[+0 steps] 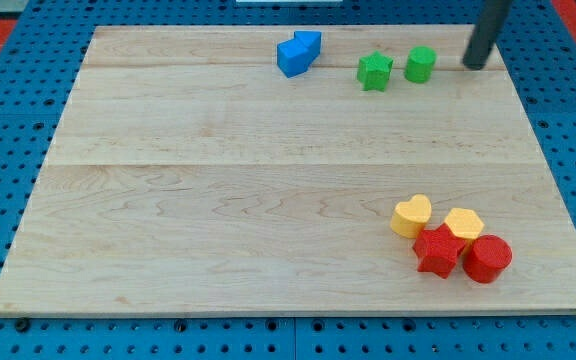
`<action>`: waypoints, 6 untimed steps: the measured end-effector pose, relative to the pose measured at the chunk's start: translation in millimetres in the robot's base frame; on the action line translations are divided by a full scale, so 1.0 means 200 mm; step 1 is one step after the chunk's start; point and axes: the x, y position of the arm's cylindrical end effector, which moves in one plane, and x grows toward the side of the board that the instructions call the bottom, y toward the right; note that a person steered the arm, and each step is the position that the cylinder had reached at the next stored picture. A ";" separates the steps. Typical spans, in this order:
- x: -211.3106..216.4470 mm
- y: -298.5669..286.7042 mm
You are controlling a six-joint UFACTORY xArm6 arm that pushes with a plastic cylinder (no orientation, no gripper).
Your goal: Slide the green circle along with green star left a bit
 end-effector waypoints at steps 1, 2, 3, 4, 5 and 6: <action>0.00 -0.35; -0.02 -0.19; -0.28 -0.18; -0.21 -0.46; 0.03 -0.67; 0.04 -0.46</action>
